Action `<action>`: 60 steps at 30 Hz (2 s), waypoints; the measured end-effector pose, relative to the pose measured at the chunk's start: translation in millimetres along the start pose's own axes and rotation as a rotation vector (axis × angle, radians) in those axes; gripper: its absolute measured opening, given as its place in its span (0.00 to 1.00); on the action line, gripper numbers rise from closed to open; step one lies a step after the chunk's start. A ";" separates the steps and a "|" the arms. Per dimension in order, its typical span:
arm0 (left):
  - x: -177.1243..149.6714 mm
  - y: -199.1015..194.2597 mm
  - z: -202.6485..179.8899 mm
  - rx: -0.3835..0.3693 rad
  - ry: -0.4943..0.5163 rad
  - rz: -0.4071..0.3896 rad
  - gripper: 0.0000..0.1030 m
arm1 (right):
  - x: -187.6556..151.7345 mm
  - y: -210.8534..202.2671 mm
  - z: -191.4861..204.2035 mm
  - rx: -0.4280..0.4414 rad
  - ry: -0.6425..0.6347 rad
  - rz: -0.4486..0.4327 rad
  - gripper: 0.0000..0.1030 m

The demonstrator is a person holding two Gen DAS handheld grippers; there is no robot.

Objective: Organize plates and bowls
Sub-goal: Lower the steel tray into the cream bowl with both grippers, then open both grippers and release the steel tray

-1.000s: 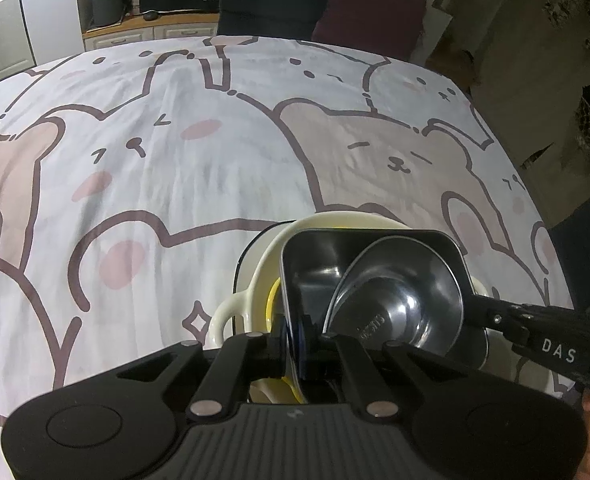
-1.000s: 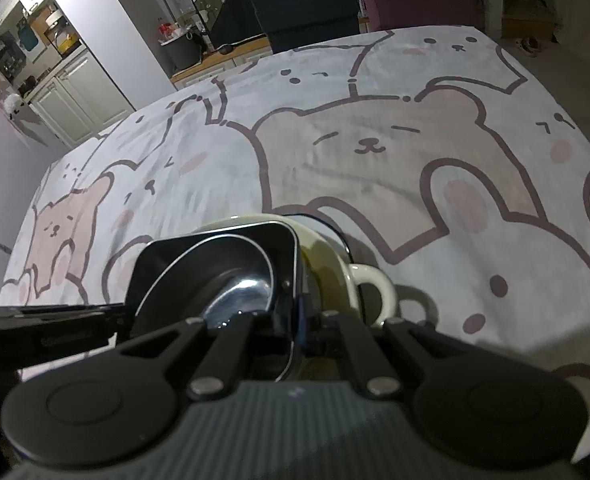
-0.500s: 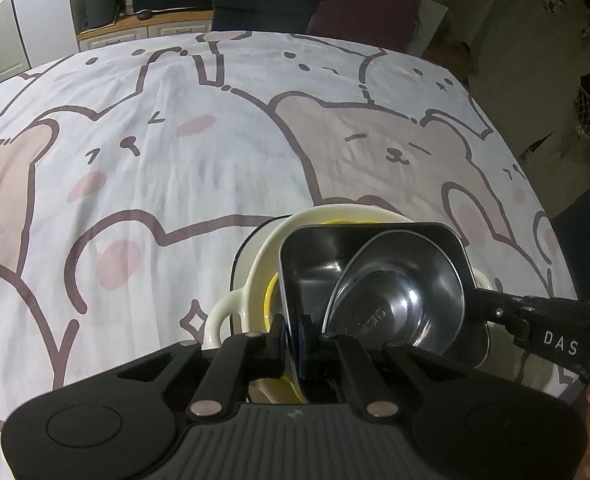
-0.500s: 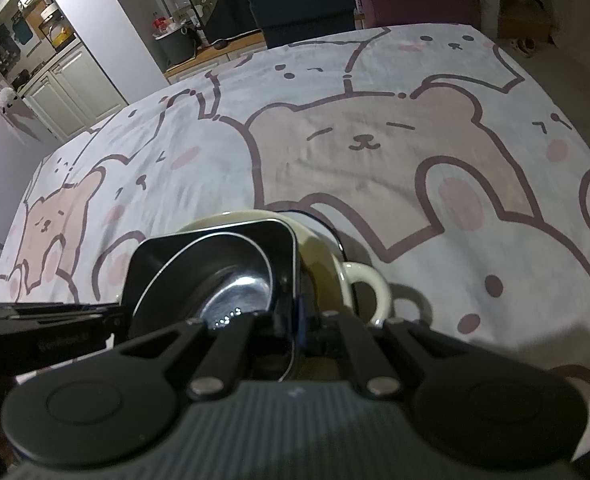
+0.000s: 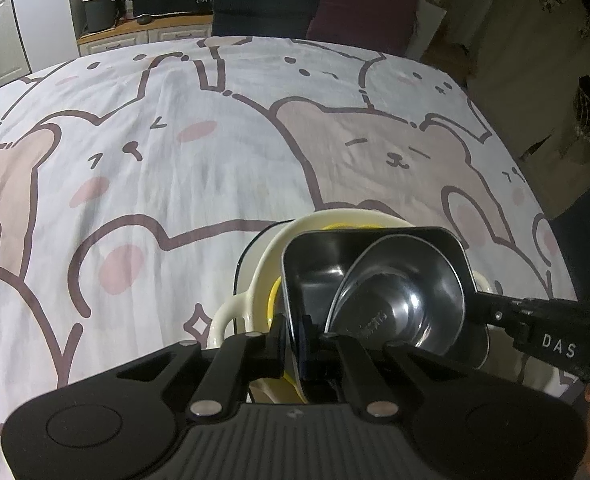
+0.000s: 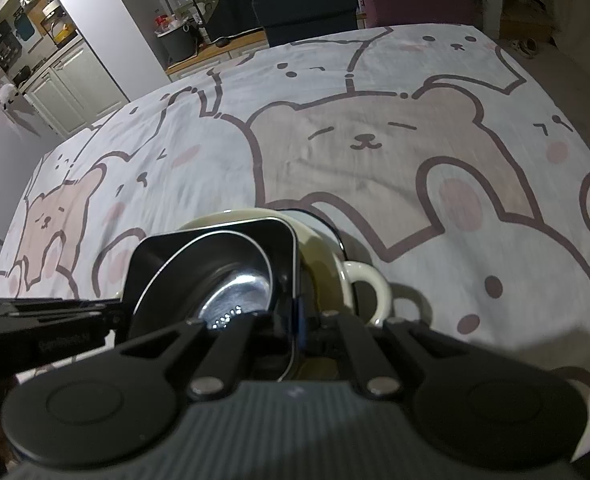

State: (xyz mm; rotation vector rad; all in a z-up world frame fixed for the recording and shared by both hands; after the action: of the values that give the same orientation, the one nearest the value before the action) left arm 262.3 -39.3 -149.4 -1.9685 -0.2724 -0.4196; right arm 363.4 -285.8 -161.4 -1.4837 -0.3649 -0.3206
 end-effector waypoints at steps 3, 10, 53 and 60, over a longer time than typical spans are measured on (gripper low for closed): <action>0.4 -1.3 1.0 0.003 0.001 -0.003 0.10 | -0.4 0.0 1.5 -0.006 -0.011 -0.002 0.07; 2.1 -6.5 2.7 -0.011 -0.008 -0.021 0.11 | 2.3 -2.4 -2.4 -0.019 0.000 -0.011 0.11; -6.6 -123.1 -32.8 0.000 0.039 -0.373 1.00 | 1.2 -108.7 -17.2 -0.057 -0.065 -0.350 0.92; -24.7 -156.9 -55.3 0.006 0.115 -0.486 1.00 | -2.4 -143.2 -29.6 -0.044 -0.035 -0.468 1.00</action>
State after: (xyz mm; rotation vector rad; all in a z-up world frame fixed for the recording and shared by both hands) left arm 171.9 -23.9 -8.4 -1.8544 -0.6818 -0.8387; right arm 301.5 -324.5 -34.6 -1.4370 -0.7394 -0.6776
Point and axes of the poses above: each gripper's, at about its wrist camera, not at the fingertips, and y roughly the way its jaws point, z to its left, x to its top, the point moved 6 cm from there along y, roughly the way its jaws point, and after that the axes turned 12 degrees about -x, right-handed, at the moved point
